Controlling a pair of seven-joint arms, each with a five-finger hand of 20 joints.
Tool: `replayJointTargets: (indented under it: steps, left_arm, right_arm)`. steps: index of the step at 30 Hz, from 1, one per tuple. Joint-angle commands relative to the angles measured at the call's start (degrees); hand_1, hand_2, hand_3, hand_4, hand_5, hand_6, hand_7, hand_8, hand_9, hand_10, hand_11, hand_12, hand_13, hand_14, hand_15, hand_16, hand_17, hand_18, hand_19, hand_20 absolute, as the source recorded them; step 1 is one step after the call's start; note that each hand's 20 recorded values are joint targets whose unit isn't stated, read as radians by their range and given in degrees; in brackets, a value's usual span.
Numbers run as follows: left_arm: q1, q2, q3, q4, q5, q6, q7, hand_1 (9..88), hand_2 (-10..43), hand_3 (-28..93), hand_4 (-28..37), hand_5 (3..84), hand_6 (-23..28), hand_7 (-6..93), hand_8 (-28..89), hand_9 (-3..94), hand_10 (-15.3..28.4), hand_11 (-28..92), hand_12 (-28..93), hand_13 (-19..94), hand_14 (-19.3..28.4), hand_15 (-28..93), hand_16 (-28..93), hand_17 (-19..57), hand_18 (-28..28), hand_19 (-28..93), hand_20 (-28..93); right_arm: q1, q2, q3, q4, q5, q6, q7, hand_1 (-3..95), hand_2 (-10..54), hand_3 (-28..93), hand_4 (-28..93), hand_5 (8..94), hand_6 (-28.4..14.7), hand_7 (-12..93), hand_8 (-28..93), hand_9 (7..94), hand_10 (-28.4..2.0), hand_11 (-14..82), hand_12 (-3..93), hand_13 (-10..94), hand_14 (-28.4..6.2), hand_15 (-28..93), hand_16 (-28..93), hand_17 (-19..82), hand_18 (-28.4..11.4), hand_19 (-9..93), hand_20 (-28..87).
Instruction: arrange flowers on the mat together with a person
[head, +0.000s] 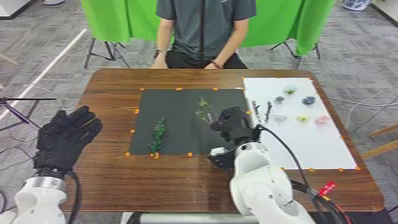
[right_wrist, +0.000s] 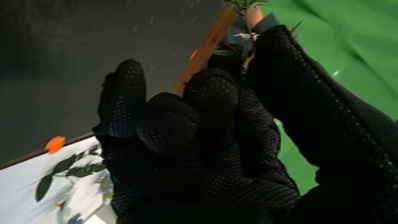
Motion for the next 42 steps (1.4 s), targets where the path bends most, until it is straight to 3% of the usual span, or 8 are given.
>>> replayJointTargets:
  steps: [1,12,14,16,30,36,39,42]
  left_arm:
    - [0.3,-0.14,0.33,0.54,-0.84,-0.12,-0.39,31.7,10.0,73,-26.6,56.1,8.6,21.3,-7,52.4,16.6,26,20,42,18.4,49,3,-0.3,19.2,42,28]
    - [-0.3,-0.12,0.65,0.77,-1.46,-0.22,-0.32,31.9,9.9,73,-26.6,56.1,8.6,21.3,-7,52.4,16.5,25,20,42,18.4,49,3,-0.3,19.2,42,28]
    - [-0.6,0.36,1.5,0.78,-1.88,0.46,1.18,31.9,10.0,73,-26.6,56.1,8.5,21.2,-7,52.4,16.5,26,20,42,18.4,49,3,-0.3,19.2,42,28]
    - [-0.8,0.4,1.55,0.82,-1.83,0.35,1.47,32.0,9.9,73,-26.5,56.5,8.5,21.3,-7,52.8,16.4,26,20,42,18.3,49,3,-0.3,19.2,42,28]
    - [0.1,0.18,0.7,0.5,-2.38,0.71,1.91,32.3,9.9,73,-26.4,56.9,8.6,21.5,-7,53.6,16.4,26,20,43,18.4,50,3,0.0,19.1,42,28]
    - [0.5,-0.19,0.34,0.29,-2.39,0.97,2.0,32.3,9.9,73,-26.4,56.9,8.6,21.7,-7,53.5,16.3,26,20,43,18.4,50,3,0.0,19.1,42,28]
    - [0.9,-0.15,0.16,0.21,-2.7,1.25,2.39,32.3,10.0,73,-26.4,56.9,8.7,21.8,-7,53.5,16.4,26,20,43,18.2,50,3,0.0,19.1,42,28]
    - [0.9,-0.18,0.21,0.25,-2.77,1.18,2.34,32.3,10.1,73,-26.3,57.0,8.7,22.0,-7,53.6,16.5,26,20,43,18.3,50,3,0.0,19.1,42,28]
  right_arm:
    - [-0.4,-1.4,-3.2,1.7,-2.6,2.0,1.9,47.4,-9.5,75,-16,61.5,-3.7,67,15,72.4,-15.4,57.5,50.1,67,-16.2,78,38,36,-26.4,87,23]
    - [3.4,-2.0,-8.9,7.4,-6.3,5.0,0.4,47.8,-9.5,75,-18,59.9,-3.9,68,13,71.1,-16.1,58.5,48.7,67,-16.6,78,37,36,-27.2,89,19]
    - [3.5,-2.0,-9.4,7.8,-7.5,5.1,-0.1,47.9,-9.5,75,-18,59.7,-4.0,68,13,71.0,-16.1,58.7,48.5,67,-16.6,78,37,36,-27.3,89,19]
    - [3.6,-2.0,-9.8,8.0,-9.1,5.3,-0.6,47.9,-9.5,75,-18,59.0,-4.1,69,13,70.6,-16.3,58.9,48.7,66,-16.6,78,37,36,-27.3,89,18]
    - [2.5,-1.6,-9.7,7.3,-8.6,3.3,0.1,42.8,-9.5,72,-20,51.0,-5.7,72,8,64.3,-19.0,65.3,40.9,64,-17.4,79,36,34,-27.8,91,13]
    - [2.1,0.4,-9.5,5.5,-6.5,3.8,-0.7,37.1,-9.5,74,-20,52.5,-7.6,66,7,64.2,-19.3,65.0,40.2,64,-17.7,79,36,34,-28.0,92,12]
    - [2.0,1.5,-9.3,5.0,-7.0,4.6,-1.5,40.5,-5.9,74,-21,53.4,-6.7,64,7,65.6,-20.2,59.2,36.2,64,-17.8,78,36,34,-28.0,92,12]
    - [1.6,2.3,-8.9,3.7,-6.5,3.4,-1.6,40.4,-1.7,75,-20,56.5,-6.1,62,9,72.6,-19.7,40.8,25.6,66,-17.2,75,33,36,-28.2,92,11]
